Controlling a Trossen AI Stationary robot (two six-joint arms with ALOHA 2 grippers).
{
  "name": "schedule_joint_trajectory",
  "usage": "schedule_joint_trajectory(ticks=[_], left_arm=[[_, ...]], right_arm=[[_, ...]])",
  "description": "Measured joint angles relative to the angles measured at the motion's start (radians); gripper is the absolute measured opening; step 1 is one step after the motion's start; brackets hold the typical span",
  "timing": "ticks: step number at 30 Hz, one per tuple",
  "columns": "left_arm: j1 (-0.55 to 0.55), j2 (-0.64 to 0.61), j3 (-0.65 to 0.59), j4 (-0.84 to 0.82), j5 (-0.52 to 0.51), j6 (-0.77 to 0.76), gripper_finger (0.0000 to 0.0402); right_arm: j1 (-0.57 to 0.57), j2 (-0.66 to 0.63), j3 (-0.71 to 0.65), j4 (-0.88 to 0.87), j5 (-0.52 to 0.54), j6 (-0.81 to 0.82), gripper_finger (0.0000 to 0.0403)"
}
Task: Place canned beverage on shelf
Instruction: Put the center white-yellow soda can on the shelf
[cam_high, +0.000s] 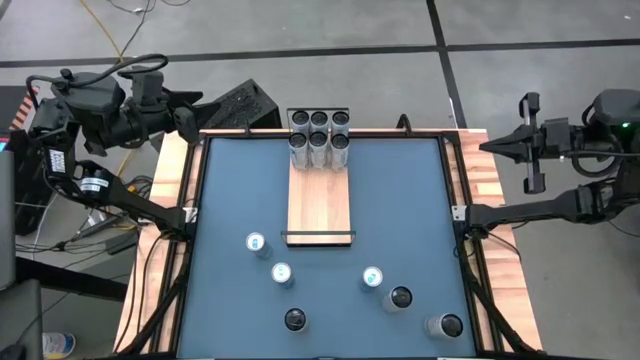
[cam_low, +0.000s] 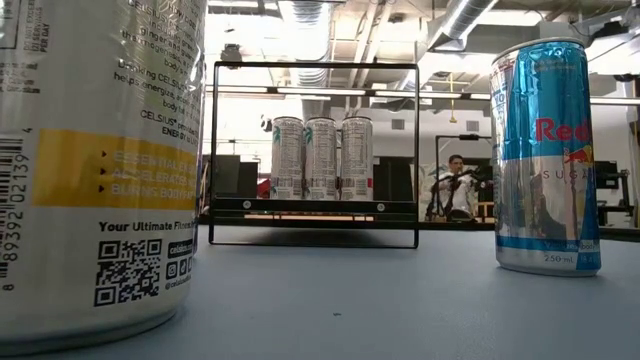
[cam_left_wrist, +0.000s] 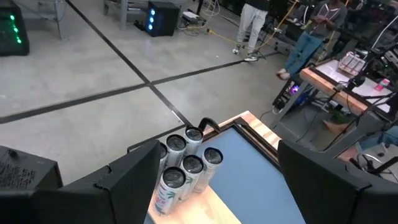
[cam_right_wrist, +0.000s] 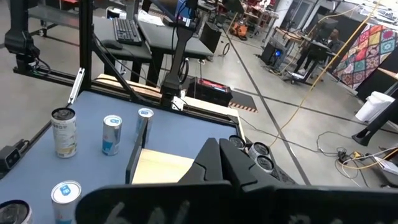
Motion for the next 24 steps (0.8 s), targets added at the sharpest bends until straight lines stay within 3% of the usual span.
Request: schedule_joint_trajectory(ticks=[11, 24], left_arm=[[0.0, 0.013, 0.0, 0.0, 0.0, 0.021, 0.0309], [0.0, 0.049, 0.0, -0.019, 0.004, 0.061, 0.0309]], right_arm=[[0.0, -0.023, -0.085, 0.03, -0.001, -0.035, 0.0], [0.0, -0.159, -0.365, 0.414, -0.001, 0.027, 0.0]])
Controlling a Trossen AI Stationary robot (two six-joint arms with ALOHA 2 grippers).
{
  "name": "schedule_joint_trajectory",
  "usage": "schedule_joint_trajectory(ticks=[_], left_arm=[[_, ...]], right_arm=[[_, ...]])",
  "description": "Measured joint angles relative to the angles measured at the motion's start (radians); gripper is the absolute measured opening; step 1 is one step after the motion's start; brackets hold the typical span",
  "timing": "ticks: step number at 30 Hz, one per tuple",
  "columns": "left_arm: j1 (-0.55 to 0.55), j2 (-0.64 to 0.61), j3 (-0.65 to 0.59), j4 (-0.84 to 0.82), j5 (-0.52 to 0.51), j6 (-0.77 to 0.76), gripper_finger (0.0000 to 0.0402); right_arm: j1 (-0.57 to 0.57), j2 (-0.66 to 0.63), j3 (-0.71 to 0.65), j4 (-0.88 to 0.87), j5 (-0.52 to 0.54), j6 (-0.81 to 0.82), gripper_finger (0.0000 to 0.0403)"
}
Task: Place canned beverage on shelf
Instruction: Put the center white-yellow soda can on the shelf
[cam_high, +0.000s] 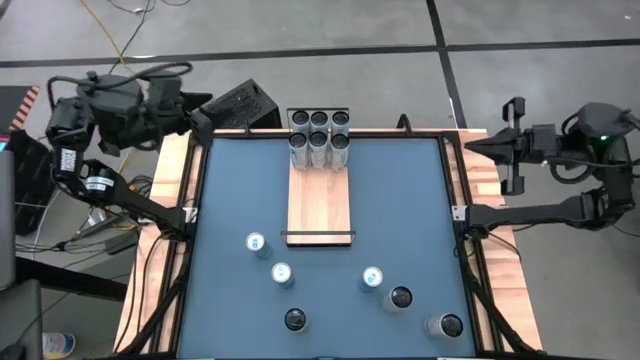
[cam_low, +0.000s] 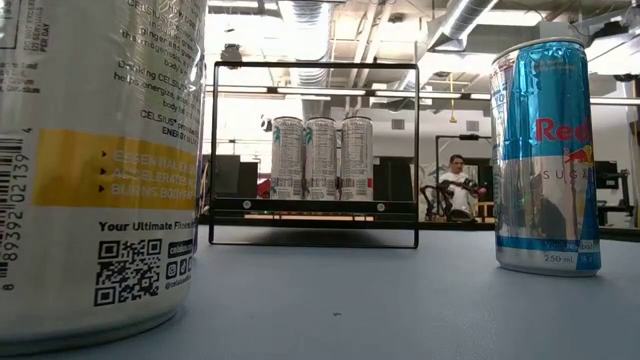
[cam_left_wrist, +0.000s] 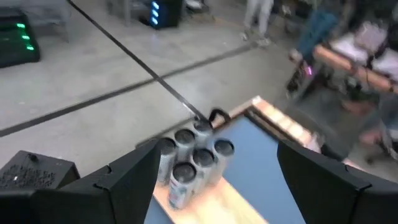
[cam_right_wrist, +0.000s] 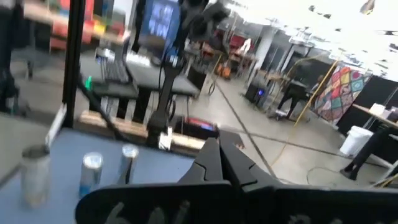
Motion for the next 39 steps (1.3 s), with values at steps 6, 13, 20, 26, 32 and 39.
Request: schedule_joint_trajectory(ticks=[6, 13, 20, 26, 32, 39], left_arm=[[-0.011, 0.06, 0.0, -0.034, 0.173, 0.015, 0.0309], [-0.127, 0.146, -0.001, -0.205, 0.254, -0.097, 0.0309], [-0.423, 0.147, -0.001, -0.187, -0.041, -0.099, 0.0309], [-0.67, 0.136, 0.0, -0.223, -0.36, -0.211, 0.0309], [-0.786, 0.16, -0.045, -0.285, -0.452, -0.251, 0.0309], [-0.944, 0.135, -0.221, -0.291, -0.484, -0.501, 0.0309]], right_arm=[[0.0, -0.006, -0.006, -0.003, -0.004, 0.165, 0.0002], [0.0, 0.029, -0.007, -0.103, -0.029, 0.178, 0.0054], [0.0, 0.106, -0.077, -0.016, -0.142, 0.256, 0.0135], [0.009, 0.18, -0.144, 0.077, -0.414, 0.338, 0.0177], [0.111, 0.295, -0.157, 0.115, -0.44, 0.456, 0.0194], [0.265, 0.413, -0.157, 0.226, -0.228, 0.464, 0.0195]])
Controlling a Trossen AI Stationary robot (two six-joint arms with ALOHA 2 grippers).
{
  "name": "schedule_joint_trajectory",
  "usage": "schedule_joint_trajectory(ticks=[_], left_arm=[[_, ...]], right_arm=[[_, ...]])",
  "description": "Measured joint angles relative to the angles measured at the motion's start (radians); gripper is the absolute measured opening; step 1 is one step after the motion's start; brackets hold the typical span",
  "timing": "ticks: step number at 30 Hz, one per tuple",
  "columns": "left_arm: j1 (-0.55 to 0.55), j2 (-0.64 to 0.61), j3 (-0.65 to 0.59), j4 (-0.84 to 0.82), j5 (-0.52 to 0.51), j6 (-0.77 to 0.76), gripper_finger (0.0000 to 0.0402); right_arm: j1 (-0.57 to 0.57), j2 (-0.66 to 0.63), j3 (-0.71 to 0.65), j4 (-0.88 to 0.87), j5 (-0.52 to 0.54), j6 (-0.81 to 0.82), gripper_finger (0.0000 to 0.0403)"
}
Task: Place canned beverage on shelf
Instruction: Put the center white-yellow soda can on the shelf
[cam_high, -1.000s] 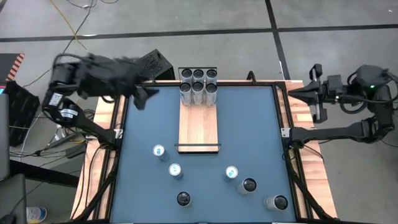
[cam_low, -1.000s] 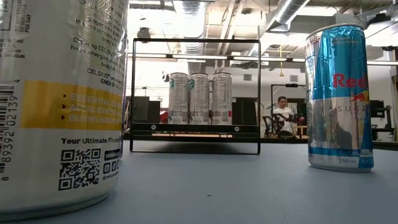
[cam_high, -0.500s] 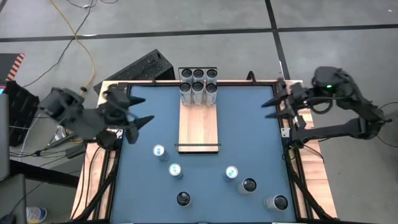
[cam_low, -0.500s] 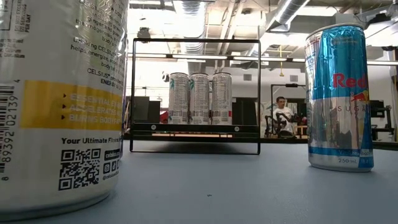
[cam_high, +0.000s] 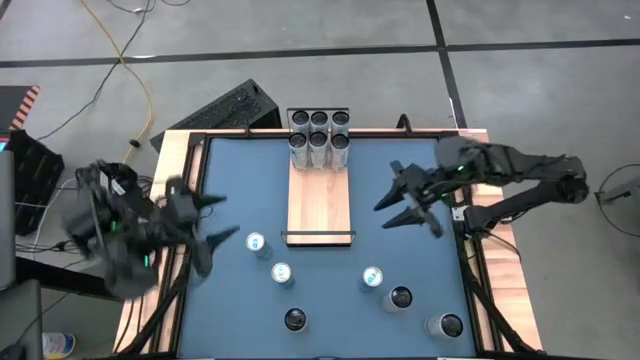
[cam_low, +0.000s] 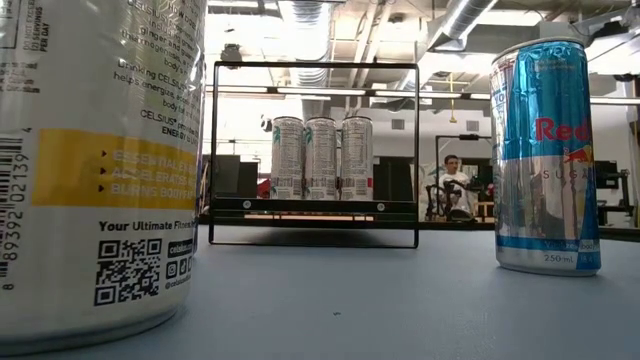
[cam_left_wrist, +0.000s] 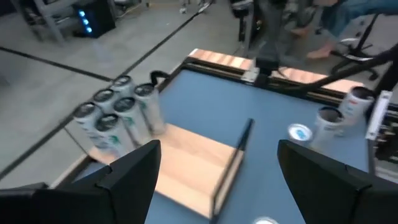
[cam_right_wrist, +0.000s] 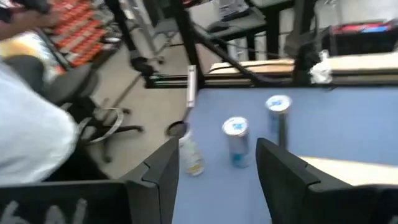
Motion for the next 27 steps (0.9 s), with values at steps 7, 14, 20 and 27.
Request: schedule_joint_trajectory(ticks=[7, 14, 20, 27], left_arm=[[-0.175, -0.138, -0.344, -0.002, -0.241, -0.356, 0.0309], [-0.01, -0.384, -0.555, 0.147, -0.031, -0.449, 0.0309], [0.033, -0.457, -0.636, 0.528, 0.115, 0.004, 0.0309], [0.053, -0.487, -0.643, 0.564, 0.139, 0.125, 0.0309]], right_arm=[[0.076, 0.042, 0.0, 0.047, 0.1, 0.022, 0.0194], [0.17, -0.008, 0.002, -0.042, 0.225, 0.158, 0.0194], [0.298, 0.014, 0.0, -0.235, 0.41, 0.319, 0.0194], [0.41, 0.074, 0.0, -0.506, 0.462, 0.685, 0.0192]])
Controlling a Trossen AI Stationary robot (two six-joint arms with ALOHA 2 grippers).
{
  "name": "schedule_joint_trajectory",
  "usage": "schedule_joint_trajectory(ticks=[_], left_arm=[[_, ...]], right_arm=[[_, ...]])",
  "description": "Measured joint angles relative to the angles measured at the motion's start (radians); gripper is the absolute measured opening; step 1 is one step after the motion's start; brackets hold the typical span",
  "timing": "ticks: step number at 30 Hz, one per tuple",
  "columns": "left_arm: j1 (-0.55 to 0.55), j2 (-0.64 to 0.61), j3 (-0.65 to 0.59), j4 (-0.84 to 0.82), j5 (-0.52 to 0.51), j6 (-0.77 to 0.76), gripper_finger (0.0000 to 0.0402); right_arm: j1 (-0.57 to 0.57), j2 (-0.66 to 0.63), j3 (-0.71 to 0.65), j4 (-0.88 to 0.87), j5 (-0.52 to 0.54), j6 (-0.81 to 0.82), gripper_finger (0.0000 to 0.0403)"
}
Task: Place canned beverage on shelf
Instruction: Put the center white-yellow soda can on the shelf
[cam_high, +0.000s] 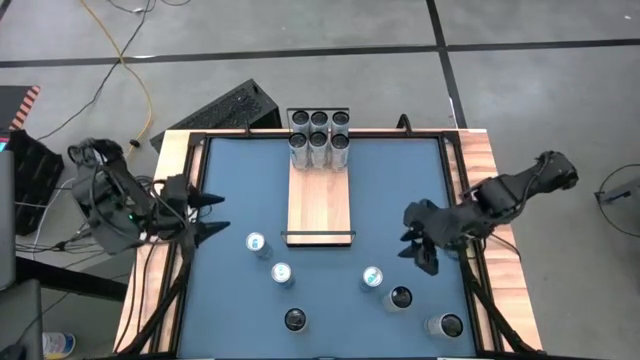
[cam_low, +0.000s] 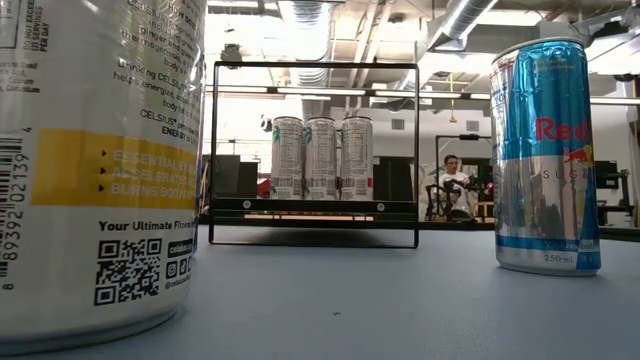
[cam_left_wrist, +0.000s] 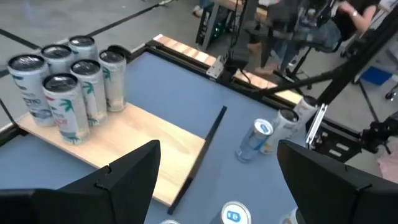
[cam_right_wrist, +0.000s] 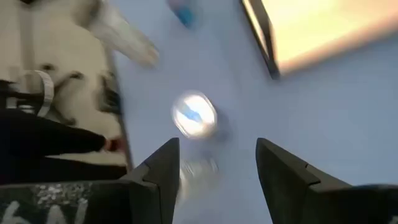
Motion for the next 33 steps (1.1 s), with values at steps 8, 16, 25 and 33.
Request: schedule_joint_trajectory(ticks=[8, 16, 25, 33], left_arm=[[0.024, -0.017, 0.0, -0.018, 0.001, 0.113, 0.0309], [0.053, -0.023, 0.0, -0.024, 0.097, 0.049, 0.0309], [0.146, -0.148, 0.001, -0.024, 0.132, 0.058, 0.0309], [0.188, -0.26, 0.001, -0.022, 0.082, 0.064, 0.0309]], right_arm=[[0.105, 0.061, 0.038, -0.056, 0.018, 0.127, 0.018], [0.167, 0.08, 0.11, 0.041, 0.12, 0.12, 0.0171], [0.141, 0.079, 0.194, 0.185, 0.139, -0.141, 0.017], [0.101, 0.069, 0.343, 0.265, 0.214, -0.594, 0.017]])
